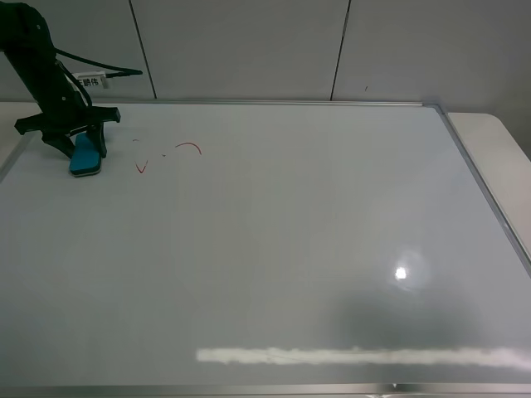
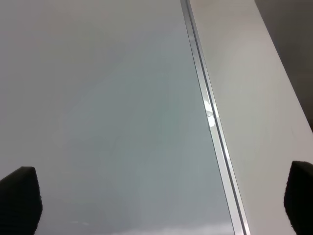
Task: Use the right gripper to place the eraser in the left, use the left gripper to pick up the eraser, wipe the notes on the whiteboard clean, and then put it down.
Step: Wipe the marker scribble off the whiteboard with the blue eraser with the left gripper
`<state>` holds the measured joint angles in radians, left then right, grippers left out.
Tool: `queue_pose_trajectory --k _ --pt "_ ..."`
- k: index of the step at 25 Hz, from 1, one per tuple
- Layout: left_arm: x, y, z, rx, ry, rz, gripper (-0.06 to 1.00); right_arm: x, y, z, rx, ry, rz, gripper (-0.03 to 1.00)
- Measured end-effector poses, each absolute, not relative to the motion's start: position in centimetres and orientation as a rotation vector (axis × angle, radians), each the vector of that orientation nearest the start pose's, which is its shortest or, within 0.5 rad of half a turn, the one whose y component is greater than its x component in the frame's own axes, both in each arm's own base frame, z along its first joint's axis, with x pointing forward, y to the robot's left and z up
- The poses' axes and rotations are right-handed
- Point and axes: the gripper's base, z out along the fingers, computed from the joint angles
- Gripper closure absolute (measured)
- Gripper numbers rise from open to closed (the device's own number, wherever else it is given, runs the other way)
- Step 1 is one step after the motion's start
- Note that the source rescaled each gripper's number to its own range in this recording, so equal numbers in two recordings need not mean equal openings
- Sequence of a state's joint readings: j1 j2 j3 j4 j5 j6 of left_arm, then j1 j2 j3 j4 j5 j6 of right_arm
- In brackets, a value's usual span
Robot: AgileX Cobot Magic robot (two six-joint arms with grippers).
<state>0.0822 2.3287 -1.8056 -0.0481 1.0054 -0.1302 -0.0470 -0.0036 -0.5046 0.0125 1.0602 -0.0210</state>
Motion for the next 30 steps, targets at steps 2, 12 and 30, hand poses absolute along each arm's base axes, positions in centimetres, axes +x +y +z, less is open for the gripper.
queue_pose_trajectory --k 2,12,30 --pt "46.9 3.0 12.5 -0.333 2.998 -0.064 0.92 -0.6 0.1 27.9 0.026 2.035 -0.028 -0.03" --pt "46.8 -4.7 12.6 -0.141 3.022 -0.149 0.92 -0.6 0.1 27.9 0.026 2.035 -0.028 -0.03" --pt "44.5 -22.5 12.4 0.403 2.980 -0.229 0.92 -0.6 0.1 27.9 0.026 2.035 -0.028 -0.03"
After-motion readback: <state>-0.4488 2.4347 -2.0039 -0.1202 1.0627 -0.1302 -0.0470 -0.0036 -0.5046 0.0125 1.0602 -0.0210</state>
